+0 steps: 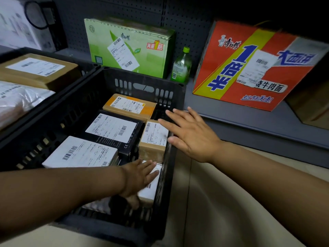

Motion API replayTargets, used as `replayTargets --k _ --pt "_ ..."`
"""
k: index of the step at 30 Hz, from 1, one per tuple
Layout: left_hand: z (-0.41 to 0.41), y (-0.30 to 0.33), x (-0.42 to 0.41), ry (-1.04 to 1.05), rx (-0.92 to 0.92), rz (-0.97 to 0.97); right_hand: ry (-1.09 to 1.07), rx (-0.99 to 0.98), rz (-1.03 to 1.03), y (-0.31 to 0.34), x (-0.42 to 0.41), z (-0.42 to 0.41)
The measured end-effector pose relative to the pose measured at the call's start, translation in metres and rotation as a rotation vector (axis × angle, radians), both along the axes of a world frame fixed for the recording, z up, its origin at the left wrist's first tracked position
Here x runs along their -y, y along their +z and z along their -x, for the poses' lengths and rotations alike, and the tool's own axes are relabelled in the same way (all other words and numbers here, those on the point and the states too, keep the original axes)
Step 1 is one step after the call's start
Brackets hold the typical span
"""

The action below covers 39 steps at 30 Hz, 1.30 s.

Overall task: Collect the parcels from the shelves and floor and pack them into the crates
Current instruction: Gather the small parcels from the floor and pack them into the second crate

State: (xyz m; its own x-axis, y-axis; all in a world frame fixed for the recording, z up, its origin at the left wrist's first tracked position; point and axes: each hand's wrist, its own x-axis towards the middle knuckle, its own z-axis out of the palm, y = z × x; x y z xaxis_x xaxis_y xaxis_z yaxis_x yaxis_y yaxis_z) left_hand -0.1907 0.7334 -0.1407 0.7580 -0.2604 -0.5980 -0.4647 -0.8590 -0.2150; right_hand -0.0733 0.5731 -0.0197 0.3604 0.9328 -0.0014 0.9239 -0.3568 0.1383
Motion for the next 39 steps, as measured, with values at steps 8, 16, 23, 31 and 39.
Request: replayTargets --k 8,16,23,31,39 --pt "-0.015 0.120 -0.007 -0.041 0.805 0.282 0.106 0.294 0.130 0.028 0.086 0.006" --pt "-0.070 0.155 0.125 -0.369 0.873 0.376 -0.010 0.280 0.312 0.021 0.241 0.006" --pt "-0.107 0.116 0.273 -0.566 0.701 0.460 -0.298 0.186 0.423 -0.017 0.400 0.025" --pt "-0.098 0.062 0.393 -0.694 0.537 0.685 -0.591 -0.101 0.551 -0.076 0.566 0.087" --pt "-0.094 0.028 0.450 -0.755 0.466 0.776 -1.048 -0.401 0.667 -0.107 0.673 0.148"
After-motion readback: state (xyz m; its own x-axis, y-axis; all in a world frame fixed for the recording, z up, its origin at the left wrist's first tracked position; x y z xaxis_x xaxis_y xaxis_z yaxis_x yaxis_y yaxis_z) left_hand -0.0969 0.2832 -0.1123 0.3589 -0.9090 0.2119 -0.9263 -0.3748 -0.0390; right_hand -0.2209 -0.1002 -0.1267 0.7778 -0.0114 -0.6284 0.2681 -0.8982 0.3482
